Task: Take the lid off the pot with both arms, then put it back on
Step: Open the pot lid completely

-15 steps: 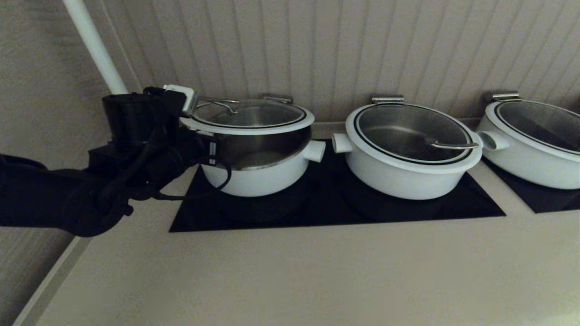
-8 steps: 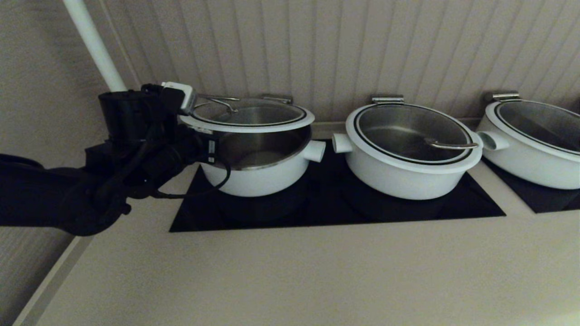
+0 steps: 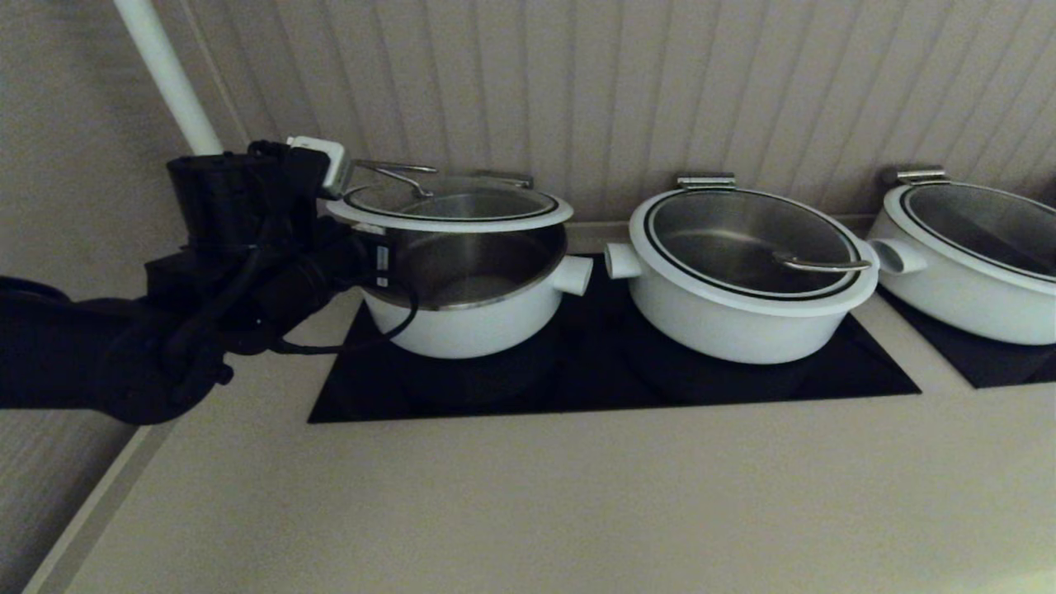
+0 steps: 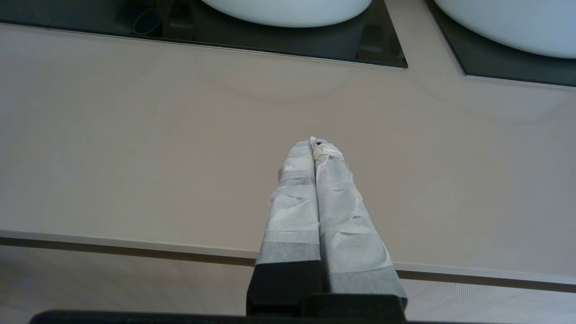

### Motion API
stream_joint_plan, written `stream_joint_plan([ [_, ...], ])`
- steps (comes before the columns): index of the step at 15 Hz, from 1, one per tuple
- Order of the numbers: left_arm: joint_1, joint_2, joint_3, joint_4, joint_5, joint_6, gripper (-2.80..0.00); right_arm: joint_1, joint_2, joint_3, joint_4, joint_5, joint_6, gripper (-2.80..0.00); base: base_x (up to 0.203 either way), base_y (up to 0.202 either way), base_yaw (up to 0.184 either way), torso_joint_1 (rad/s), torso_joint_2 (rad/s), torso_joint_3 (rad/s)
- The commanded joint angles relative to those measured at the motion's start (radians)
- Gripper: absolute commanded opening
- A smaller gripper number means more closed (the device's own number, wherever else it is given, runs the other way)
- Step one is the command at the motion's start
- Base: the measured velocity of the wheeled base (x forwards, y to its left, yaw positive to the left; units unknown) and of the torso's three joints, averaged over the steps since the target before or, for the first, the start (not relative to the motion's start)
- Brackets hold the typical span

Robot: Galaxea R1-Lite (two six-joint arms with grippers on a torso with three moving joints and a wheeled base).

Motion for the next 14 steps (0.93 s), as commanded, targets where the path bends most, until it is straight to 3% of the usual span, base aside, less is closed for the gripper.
stream_joint_plan([
  [1,0.000,-0.007,-0.018,-0.006,0.002,0.001,-2.80,0.000,-0.001,0.000,0.000,0.001,-0.001,-2.80,0.000,0.000,0.000,0.000,0.00,0.000],
  [9,-0.006,-0.013,-0.047,-0.016,0.001,0.009,-2.80,0.000,0.000,0.000,0.000,0.001,-0.001,-2.80,0.000,0.000,0.000,0.000,0.00,0.000],
  [14,-0.006,0.057,-0.076,-0.181,-0.002,0.085,-2.80,0.000,-0.001,0.000,0.000,0.001,-0.001,-2.80,0.000,0.000,0.000,0.000,0.00,0.000],
])
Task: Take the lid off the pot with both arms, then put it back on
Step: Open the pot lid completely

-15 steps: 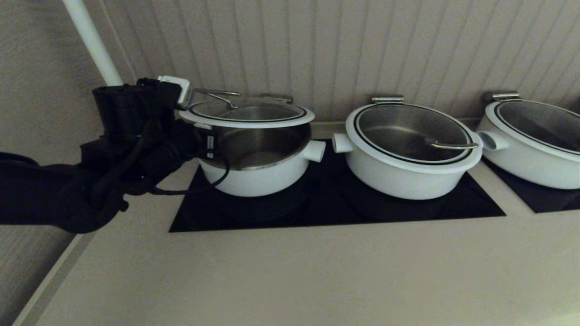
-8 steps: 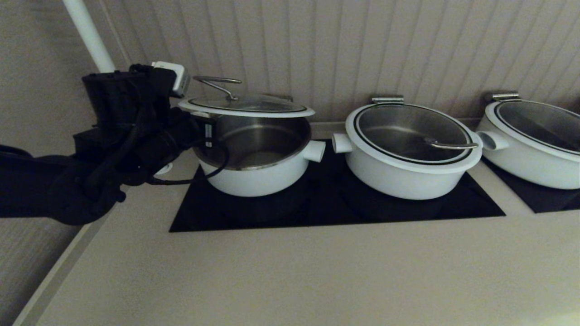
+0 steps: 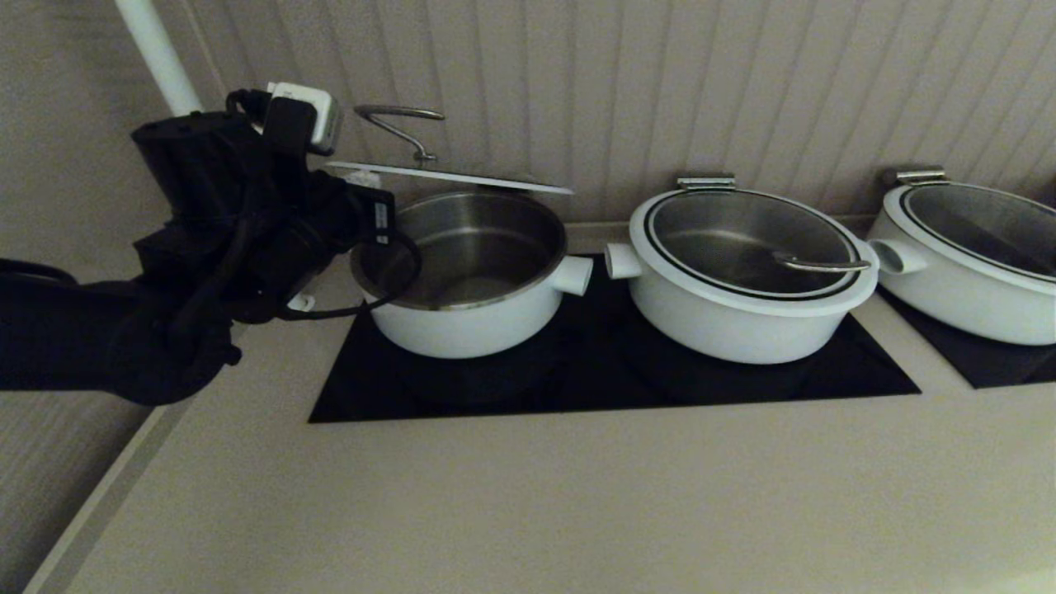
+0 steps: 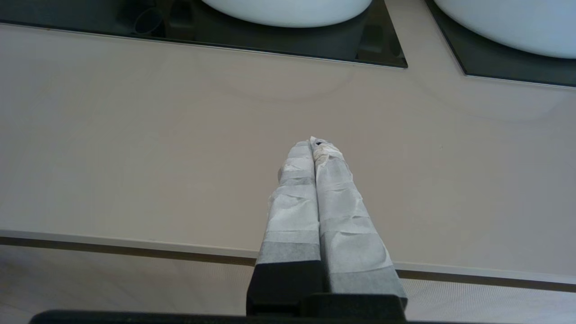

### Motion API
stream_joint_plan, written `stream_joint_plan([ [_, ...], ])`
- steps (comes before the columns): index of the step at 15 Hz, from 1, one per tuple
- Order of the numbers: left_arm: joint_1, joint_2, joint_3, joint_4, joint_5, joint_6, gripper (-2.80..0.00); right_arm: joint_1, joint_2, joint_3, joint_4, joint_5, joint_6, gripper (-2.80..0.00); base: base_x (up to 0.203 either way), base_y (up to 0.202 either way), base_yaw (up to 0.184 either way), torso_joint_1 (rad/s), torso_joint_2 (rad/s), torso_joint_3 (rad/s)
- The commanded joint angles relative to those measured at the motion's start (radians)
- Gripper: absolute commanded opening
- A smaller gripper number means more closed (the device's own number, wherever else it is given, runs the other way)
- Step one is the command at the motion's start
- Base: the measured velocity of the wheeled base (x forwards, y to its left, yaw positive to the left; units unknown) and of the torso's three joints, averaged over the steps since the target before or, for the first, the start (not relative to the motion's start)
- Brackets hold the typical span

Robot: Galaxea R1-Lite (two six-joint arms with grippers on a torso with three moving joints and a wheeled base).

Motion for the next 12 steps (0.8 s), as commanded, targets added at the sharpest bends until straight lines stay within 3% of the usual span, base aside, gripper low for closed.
stream_joint_plan([
  [1,-0.001,0.041,-0.025,-0.023,0.000,0.009,-2.80,0.000,0.003,0.000,0.000,0.000,-0.001,-2.80,0.000,0.000,0.000,0.000,0.00,0.000],
  [12,-0.001,0.086,-0.186,-0.025,0.000,0.008,-2.80,0.000,0.003,0.000,0.000,0.000,-0.001,-2.80,0.000,0.000,0.000,0.000,0.00,0.000],
])
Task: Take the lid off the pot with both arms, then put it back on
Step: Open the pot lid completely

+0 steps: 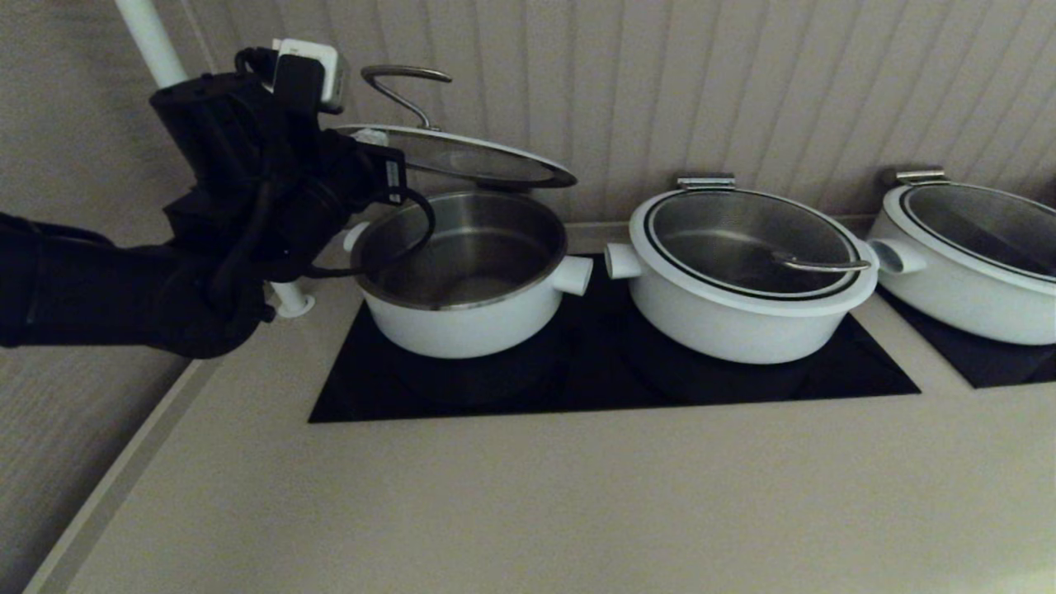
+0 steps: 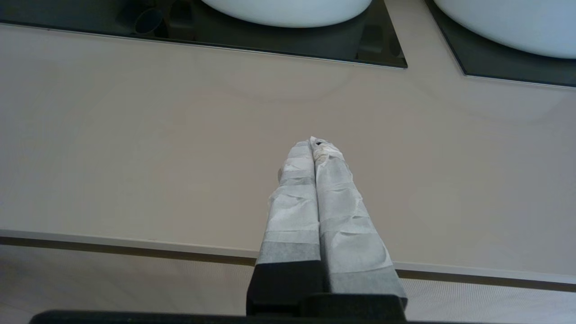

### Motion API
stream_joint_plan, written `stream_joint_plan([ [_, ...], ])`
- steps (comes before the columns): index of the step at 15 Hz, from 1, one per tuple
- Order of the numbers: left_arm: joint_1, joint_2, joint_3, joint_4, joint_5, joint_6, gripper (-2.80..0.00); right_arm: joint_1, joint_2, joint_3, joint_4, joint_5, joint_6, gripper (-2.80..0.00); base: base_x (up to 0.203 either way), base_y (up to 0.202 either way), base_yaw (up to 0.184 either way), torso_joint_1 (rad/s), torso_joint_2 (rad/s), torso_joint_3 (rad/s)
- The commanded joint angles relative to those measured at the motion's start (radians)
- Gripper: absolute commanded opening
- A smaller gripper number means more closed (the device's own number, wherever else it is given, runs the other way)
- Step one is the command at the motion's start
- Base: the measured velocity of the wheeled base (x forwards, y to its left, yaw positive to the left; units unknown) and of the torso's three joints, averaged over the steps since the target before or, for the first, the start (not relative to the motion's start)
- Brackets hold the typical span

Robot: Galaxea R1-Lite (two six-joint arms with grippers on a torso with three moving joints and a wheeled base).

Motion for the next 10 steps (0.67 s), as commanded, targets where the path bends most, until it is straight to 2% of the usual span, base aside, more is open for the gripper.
stream_joint_plan([
  [1,-0.001,0.019,-0.038,-0.006,0.002,0.004,-2.80,0.000,0.003,0.000,0.000,0.001,-0.001,-2.80,0.000,0.000,0.000,0.000,0.00,0.000],
  [10,0.001,0.068,-0.158,-0.007,0.002,0.002,-2.80,0.000,0.003,0.000,0.000,0.001,-0.001,-2.80,0.000,0.000,0.000,0.000,0.00,0.000],
])
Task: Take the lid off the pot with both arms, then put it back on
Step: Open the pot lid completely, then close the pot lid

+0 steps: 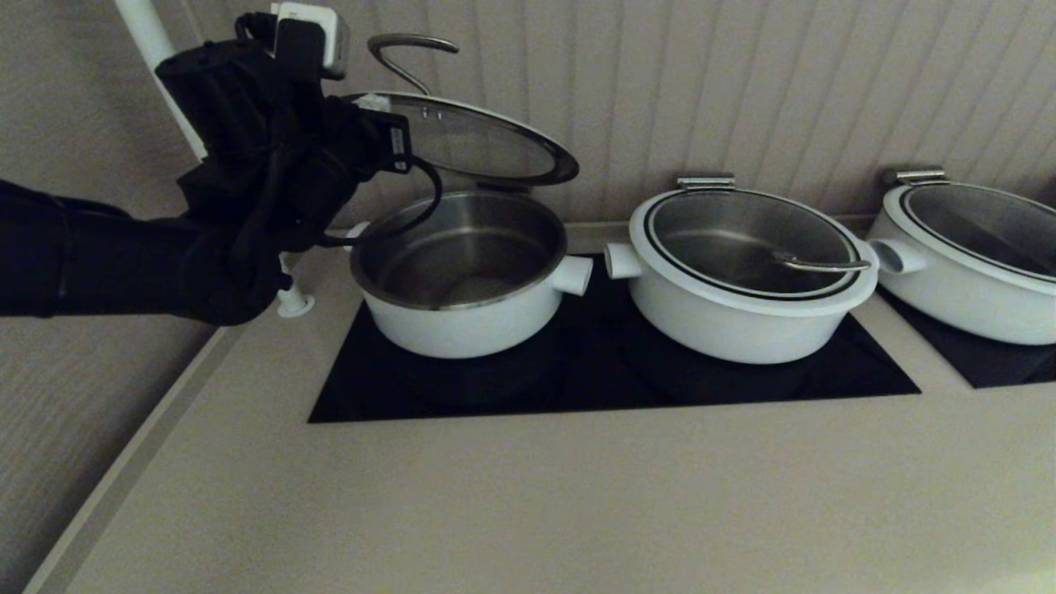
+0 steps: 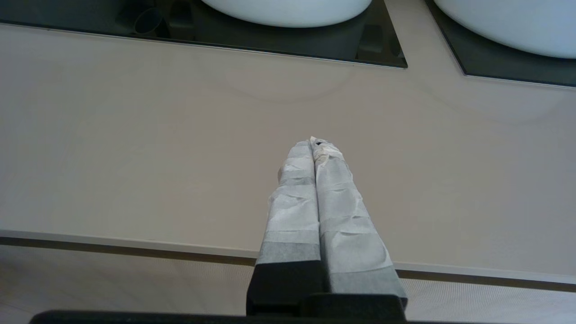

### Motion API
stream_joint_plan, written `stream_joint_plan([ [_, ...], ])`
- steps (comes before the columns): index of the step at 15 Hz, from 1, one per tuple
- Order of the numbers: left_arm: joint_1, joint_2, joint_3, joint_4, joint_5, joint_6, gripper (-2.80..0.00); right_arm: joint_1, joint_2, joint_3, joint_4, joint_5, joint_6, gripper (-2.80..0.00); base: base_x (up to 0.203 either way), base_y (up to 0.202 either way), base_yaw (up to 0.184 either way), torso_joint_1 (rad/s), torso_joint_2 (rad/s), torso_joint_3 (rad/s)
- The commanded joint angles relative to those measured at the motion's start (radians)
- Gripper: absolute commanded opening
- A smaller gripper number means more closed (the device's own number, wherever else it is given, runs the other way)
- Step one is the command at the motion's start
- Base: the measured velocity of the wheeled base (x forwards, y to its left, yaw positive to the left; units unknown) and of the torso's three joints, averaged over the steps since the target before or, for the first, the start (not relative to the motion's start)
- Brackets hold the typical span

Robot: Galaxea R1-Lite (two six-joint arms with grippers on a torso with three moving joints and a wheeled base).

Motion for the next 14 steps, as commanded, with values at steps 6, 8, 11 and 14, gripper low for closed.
stream_joint_plan([
  [6,0.001,0.092,-0.177,-0.006,0.002,0.005,-2.80,0.000,0.001,0.000,0.000,0.001,-0.001,-2.80,0.000,0.000,0.000,0.000,0.00,0.000],
  [8,0.001,0.108,-0.208,-0.006,0.002,0.005,-2.80,0.000,0.001,0.000,0.000,-0.001,-0.001,-2.80,0.000,0.000,0.000,0.000,0.00,0.000],
  [11,0.001,0.130,-0.261,-0.006,0.002,0.002,-2.80,0.000,0.002,0.000,0.000,0.001,-0.001,-2.80,0.000,0.000,0.000,0.000,0.00,0.000],
  [14,0.002,0.158,-0.325,-0.004,0.003,0.001,-2.80,0.000,0.002,0.000,0.000,0.001,-0.001,-2.80,0.000,0.000,0.000,0.000,0.00,0.000],
])
